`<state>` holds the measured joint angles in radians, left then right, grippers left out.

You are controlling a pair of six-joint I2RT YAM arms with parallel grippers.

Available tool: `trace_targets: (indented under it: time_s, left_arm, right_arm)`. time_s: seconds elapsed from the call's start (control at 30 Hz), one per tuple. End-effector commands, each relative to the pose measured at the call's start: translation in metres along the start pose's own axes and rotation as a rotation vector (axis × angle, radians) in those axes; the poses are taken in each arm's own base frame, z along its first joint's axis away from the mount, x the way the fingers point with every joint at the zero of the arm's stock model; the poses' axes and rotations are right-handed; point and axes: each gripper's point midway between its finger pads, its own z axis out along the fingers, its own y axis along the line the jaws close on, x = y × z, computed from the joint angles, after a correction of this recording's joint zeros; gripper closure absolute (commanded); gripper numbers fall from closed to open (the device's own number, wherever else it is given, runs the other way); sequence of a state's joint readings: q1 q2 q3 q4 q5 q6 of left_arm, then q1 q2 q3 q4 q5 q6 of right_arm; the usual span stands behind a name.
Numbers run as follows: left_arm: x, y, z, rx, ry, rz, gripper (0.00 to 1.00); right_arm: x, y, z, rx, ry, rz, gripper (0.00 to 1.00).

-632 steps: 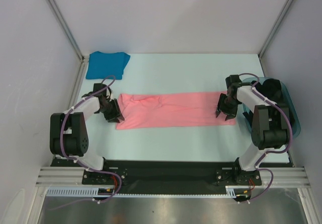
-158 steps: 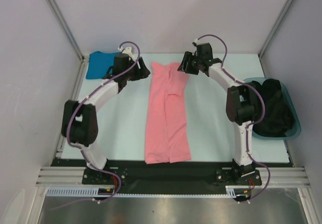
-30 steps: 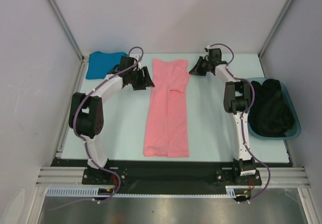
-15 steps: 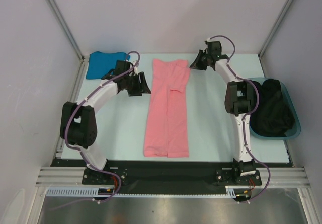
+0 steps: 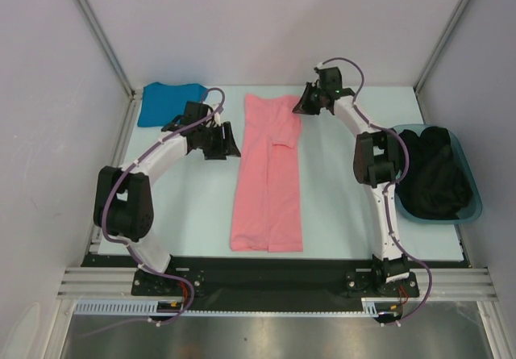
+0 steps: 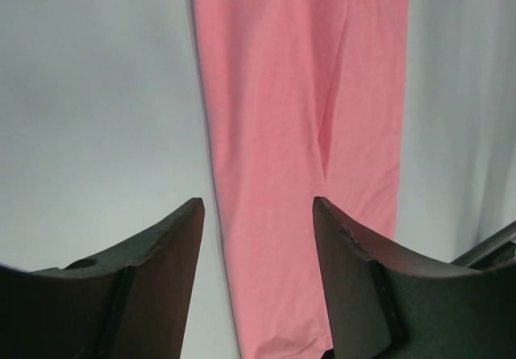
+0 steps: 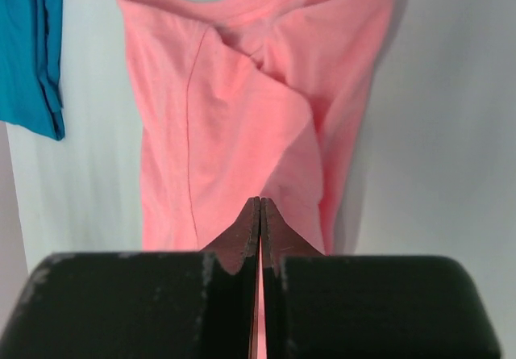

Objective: Fold and stack the t-shirts
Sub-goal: Fold the tshirt

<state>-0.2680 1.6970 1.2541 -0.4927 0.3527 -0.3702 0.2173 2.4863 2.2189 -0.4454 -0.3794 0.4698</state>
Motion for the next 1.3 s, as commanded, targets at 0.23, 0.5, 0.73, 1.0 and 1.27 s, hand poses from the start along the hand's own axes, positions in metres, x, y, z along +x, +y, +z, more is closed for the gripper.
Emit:
trace_targets:
  time_s: [0.23, 0.5, 0.73, 1.0, 1.27]
  left_arm:
    - [0.006, -0.006, -0.014, 0.048, -0.002, 0.047, 0.38]
    - [0.008, -0.008, -0.013, 0.073, 0.005, 0.024, 0.38]
    - [0.008, -0.01, -0.014, 0.082, 0.001, 0.021, 0.38]
    - [0.008, -0.011, -0.008, 0.101, 0.001, 0.015, 0.38]
    - [0.013, -0.01, -0.005, 0.109, 0.019, 0.009, 0.38]
  right_arm:
    - [0.024, 0.013, 0.029, -0.008, 0.034, 0.021, 1.0]
    - [0.023, 0.022, 0.046, -0.1, 0.025, 0.107, 1.0]
    - [0.021, 0.036, 0.039, -0.14, 0.033, 0.14, 1.0]
    - [0.01, 0.066, 0.014, -0.225, 0.033, 0.157, 1.0]
    - [0.011, 0.078, 0.018, -0.262, 0.028, 0.191, 1.0]
